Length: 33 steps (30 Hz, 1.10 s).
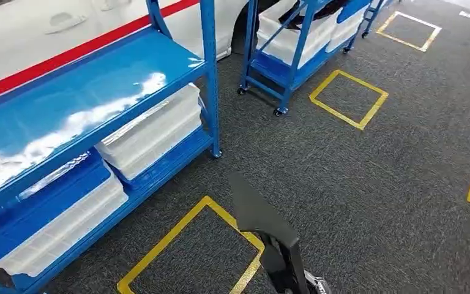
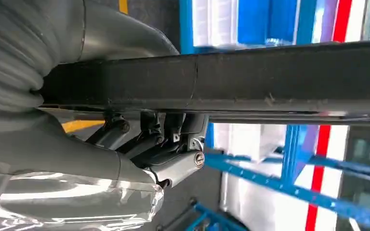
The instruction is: Take the parts from the cabinet and place them on the table.
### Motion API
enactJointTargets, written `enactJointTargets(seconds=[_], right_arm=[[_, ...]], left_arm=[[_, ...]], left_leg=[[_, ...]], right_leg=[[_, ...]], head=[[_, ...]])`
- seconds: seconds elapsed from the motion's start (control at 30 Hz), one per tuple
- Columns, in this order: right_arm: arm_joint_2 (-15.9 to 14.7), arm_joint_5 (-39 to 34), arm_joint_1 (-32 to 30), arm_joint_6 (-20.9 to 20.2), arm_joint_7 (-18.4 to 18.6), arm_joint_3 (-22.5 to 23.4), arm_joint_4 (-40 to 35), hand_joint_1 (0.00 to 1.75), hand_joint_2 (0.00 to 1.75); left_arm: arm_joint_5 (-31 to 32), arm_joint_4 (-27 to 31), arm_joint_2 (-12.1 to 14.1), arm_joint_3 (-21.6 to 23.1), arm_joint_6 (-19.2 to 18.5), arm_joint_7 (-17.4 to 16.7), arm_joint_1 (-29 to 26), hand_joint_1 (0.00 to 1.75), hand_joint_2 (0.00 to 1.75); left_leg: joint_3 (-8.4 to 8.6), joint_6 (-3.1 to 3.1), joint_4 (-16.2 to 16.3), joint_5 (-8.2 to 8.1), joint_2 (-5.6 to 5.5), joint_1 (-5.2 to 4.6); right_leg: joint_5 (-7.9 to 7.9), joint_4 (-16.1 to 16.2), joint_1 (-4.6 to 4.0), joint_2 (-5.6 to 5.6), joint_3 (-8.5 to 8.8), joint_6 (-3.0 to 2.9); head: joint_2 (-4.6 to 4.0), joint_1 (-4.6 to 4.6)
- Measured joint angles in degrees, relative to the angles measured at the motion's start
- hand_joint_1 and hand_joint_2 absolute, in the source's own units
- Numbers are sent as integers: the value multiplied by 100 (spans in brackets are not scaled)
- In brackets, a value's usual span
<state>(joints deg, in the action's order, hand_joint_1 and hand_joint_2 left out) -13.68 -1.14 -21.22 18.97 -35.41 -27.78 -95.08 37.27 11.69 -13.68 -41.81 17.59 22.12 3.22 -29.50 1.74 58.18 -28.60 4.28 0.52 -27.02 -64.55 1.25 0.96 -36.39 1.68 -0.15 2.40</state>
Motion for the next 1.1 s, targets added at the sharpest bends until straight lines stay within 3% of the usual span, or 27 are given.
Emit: enactJointTargets(seconds=[0.03,0.07,0.2,0.23,0.27,0.3,0.33,0.37,0.4,0.43,0.5,0.53,0.57,0.7,0.73,0.77,0.8,0.87,0.9,0.93,0.97,1.0,1.03,1.07,1.1], right_arm=[[0,18,3,35,-13,7,-2,175,175],[0,52,14,94,-29,15,-2,175,175],[0,265,-33,311,-114,61,-15,175,175],[0,312,-60,347,-135,63,-22,175,175],[0,332,-59,378,-155,63,-37,175,175],[0,343,-49,391,-158,63,-39,175,175],[-7,367,-52,416,-162,66,-42,175,175],[-11,396,-71,464,-171,70,-46,175,175],[-11,418,-93,512,-175,79,-48,175,175],[-11,433,-116,542,-175,92,-48,175,175],[-11,459,-165,584,-175,100,-63,175,175],[-11,466,-178,590,-182,100,-77,175,175],[-11,474,-176,592,-182,100,-83,175,175],[11,483,-248,593,-182,120,-111,175,175],[15,492,-265,592,-184,122,-111,175,175],[37,494,-284,595,-186,129,-114,175,175],[37,494,-267,595,-182,140,-114,175,175],[55,498,-251,599,-184,144,-114,175,175],[72,505,-268,608,-182,157,-114,175,175],[72,516,-281,608,-182,168,-114,175,175],[72,525,-300,605,-182,168,-114,175,175],[72,533,-316,603,-182,168,-114,175,175],[72,540,-327,603,-182,170,-122,175,175],[72,546,-329,599,-179,179,-146,175,175],[72,549,-330,592,-177,188,-157,175,175]], left_arm=[[15,0,-4,0,0,0,5,0,0],[33,0,-13,0,0,-2,3,0,0],[74,0,-31,2,-20,-59,37,0,0],[96,0,-28,2,-20,-74,37,0,0],[116,0,-28,2,-22,-79,36,0,0],[118,0,-28,2,-26,-94,24,0,0],[133,0,-28,2,-33,-105,13,0,0],[142,0,-28,2,-42,-112,4,0,0],[177,0,-28,2,-66,-122,-7,0,0],[197,0,-28,4,-87,-129,-15,0,0],[240,0,-28,15,-112,-131,-11,0,0],[254,0,-28,18,-109,-131,-15,0,0],[253,0,-24,20,-107,-138,-29,0,0],[253,0,-24,37,-103,-140,12,0,0],[256,0,-31,42,-103,-140,19,0,0],[256,0,-31,42,-103,-138,17,0,0],[256,0,-31,44,-105,-135,6,0,0],[291,0,-31,48,-111,-135,-22,0,0],[302,0,-28,50,-122,-136,-24,0,0],[341,0,-28,57,-133,-133,-19,0,0],[369,0,-28,63,-147,-127,-13,0,0],[387,0,-28,72,-179,-116,1,0,0],[422,0,-31,79,-205,-116,7,0,0],[442,0,-33,96,-214,-114,9,0,0],[465,0,-35,114,-214,-114,8,0,0]], left_leg=[[41,-26,-3,-24,62,-6],[43,-74,4,-59,96,-48],[181,-182,-56,-110,320,-54],[169,-218,27,-178,115,-10],[62,-236,269,-351,-165,-8],[-132,-243,670,-575,-292,-6],[-370,-251,1154,-798,-357,-7],[-570,-260,1541,-922,-380,-7],[-682,-265,1720,-897,-381,-7],[-664,-260,1605,-732,-382,-6],[-362,-240,803,-169,-462,4],[-192,-228,360,80,-677,18],[-146,-194,185,10,-942,21],[-95,-48,82,28,-716,-15],[-79,7,29,66,-639,19],[-61,33,-4,83,-557,9],[-60,49,-8,86,-476,-1],[-66,67,-3,70,-289,-32],[-66,66,0,62,-199,-43],[-59,64,0,50,-125,-52],[-51,63,0,34,-55,-57],[-30,51,-1,18,16,-60],[5,37,-5,-5,85,-62],[49,16,-8,-22,141,-67],[58,-26,-9,-50,181,-94]], right_leg=[[146,508,-32,250,284,-48],[65,584,-107,359,316,-86],[89,660,-121,66,316,-209],[131,712,-59,8,366,-246],[140,733,-50,-39,370,-279],[144,732,-52,-106,358,-300],[142,731,-57,-175,353,-309],[141,727,-64,-249,351,-310],[137,718,-68,-334,355,-316],[134,707,-67,-424,361,-316],[109,663,-58,-602,374,-286],[88,626,-51,-671,363,-263],[66,565,-79,-730,320,-229],[115,579,-9,-1011,221,-53],[102,554,1,-947,230,-60],[-15,390,-33,-539,158,-55],[-250,17,-36,-304,-38,-40],[-633,-853,-21,-142,-482,-3],[-662,-1080,-10,-121,-601,7],[-567,-1032,-4,-112,-578,7],[-391,-788,-4,-99,-449,-5],[-150,-334,-11,-60,-194,-28],[78,228,-43,118,135,-77],[57,589,-103,454,312,-143],[52,595,-135,432,323,-173]], head=[[0,0],[0,0],[0,2],[0,0],[0,2],[0,2],[0,2],[0,2],[0,2],[0,2],[0,2],[0,2],[0,0],[0,0],[0,2],[0,0],[0,0],[0,0],[0,0],[0,0],[0,0],[0,0],[0,0],[0,0],[0,0]])
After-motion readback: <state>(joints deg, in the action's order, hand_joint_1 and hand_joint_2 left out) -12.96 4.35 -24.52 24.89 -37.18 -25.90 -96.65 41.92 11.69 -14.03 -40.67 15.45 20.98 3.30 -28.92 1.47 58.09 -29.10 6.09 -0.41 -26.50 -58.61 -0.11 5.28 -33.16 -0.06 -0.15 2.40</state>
